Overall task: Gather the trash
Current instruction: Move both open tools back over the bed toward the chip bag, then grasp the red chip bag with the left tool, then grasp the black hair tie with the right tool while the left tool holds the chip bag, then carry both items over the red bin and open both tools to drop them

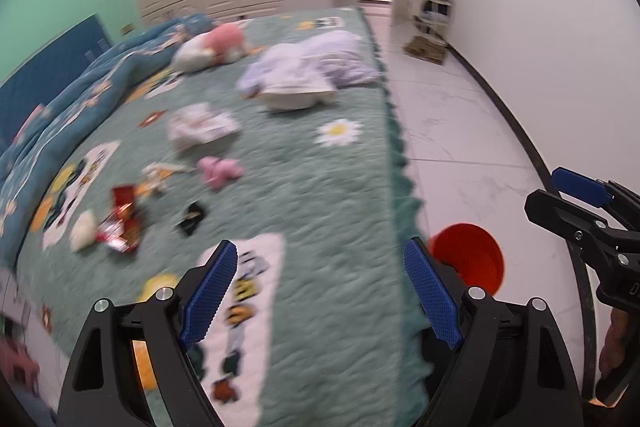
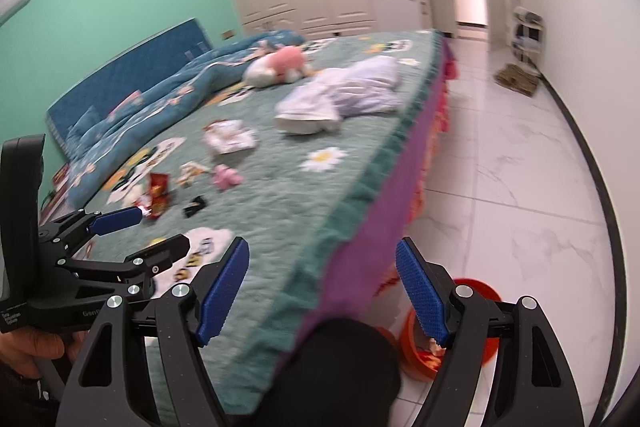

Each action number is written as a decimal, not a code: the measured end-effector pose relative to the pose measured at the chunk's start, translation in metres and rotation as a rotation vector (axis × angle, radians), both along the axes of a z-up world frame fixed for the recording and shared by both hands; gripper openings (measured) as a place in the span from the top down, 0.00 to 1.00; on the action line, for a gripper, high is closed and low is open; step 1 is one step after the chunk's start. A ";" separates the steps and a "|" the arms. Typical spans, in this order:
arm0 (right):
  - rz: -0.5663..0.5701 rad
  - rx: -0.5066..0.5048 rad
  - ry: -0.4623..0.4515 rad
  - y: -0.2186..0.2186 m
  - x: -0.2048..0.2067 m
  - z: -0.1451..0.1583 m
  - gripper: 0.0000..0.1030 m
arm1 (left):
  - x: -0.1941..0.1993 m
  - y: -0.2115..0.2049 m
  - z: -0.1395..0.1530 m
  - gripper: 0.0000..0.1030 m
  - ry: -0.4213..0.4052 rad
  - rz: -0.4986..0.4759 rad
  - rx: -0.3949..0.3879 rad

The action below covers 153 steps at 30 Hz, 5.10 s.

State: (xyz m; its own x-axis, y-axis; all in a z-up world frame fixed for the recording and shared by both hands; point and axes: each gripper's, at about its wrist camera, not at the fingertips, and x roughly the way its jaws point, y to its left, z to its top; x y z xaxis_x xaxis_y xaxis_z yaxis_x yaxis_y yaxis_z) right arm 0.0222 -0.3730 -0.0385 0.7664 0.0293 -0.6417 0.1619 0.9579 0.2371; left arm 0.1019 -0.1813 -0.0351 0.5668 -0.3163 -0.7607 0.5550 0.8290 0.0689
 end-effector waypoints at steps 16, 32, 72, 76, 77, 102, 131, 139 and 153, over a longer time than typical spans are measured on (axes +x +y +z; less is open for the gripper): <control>0.294 -0.066 0.029 0.131 0.088 0.004 0.27 | 0.041 0.140 0.000 0.13 0.003 0.298 -0.033; 0.410 -0.091 0.106 0.187 0.189 -0.032 0.27 | 0.108 0.176 -0.032 0.13 0.078 0.369 -0.034; 0.436 -0.070 0.260 0.207 0.296 -0.125 0.34 | 0.216 0.191 -0.100 0.71 0.177 0.357 -0.018; 0.442 -0.050 0.283 0.209 0.302 -0.134 0.42 | 0.213 0.195 -0.102 0.71 0.186 0.367 -0.023; 0.444 -0.048 0.288 0.209 0.304 -0.136 0.42 | 0.213 0.195 -0.103 0.71 0.185 0.370 -0.020; 0.417 -0.011 0.118 0.165 0.194 -0.038 0.84 | 0.111 0.150 -0.023 0.71 0.081 0.289 -0.025; -0.268 0.051 0.069 -0.119 -0.072 -0.037 0.84 | -0.042 -0.168 -0.032 0.71 0.127 -0.419 0.033; -0.370 0.071 0.117 -0.174 -0.096 -0.065 0.84 | -0.036 -0.242 -0.081 0.67 0.243 -0.494 0.064; -0.417 0.122 0.190 -0.205 -0.091 -0.107 0.84 | -0.023 -0.289 -0.128 0.25 0.250 -0.519 0.158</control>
